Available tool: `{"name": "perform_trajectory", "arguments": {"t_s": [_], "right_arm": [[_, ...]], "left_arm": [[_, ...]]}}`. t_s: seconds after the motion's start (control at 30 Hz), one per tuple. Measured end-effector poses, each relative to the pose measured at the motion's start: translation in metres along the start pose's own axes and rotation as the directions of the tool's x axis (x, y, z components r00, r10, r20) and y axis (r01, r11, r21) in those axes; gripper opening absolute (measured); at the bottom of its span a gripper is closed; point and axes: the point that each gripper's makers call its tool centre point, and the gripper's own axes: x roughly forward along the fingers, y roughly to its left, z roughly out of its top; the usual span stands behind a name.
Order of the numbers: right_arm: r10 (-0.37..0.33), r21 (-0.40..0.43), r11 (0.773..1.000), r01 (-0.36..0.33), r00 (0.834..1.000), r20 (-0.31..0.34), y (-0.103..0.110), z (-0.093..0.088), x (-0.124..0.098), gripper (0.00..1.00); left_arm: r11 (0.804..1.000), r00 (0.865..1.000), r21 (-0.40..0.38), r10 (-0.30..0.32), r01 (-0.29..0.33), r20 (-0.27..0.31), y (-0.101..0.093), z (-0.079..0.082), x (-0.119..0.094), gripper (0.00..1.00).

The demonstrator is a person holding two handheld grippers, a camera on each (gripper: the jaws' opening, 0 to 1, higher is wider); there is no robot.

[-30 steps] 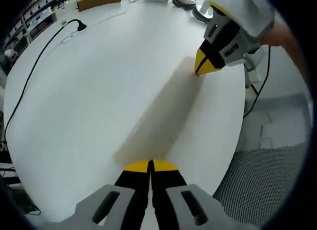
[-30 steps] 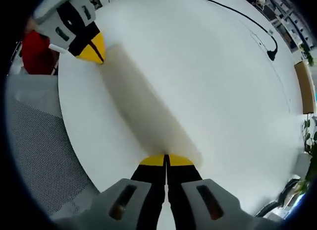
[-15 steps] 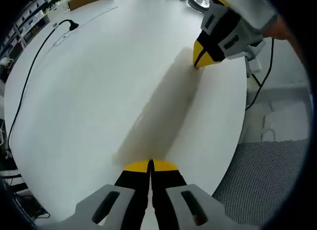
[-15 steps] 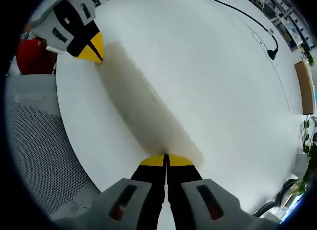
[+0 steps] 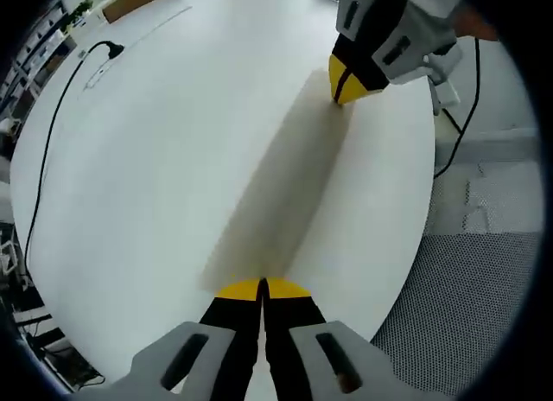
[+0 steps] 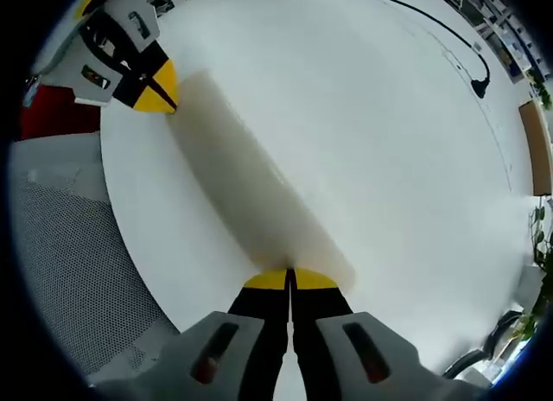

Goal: Arrange the utensils inside the cutlery case until each visible utensil rests in its matching compartment.

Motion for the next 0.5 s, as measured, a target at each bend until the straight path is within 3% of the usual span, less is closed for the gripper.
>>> {"name": "perform_trajectory", "arguments": {"t_s": [0.5], "right_arm": [[0.024,0.014,1.0,-0.024,1.0,-0.017,0.0,-0.0007,-0.0005,0.0]], "left_arm": [[0.996,0.998,0.072,0.06,-0.059,-0.009,-0.0022,0.0007,-0.0003,0.0]]}}
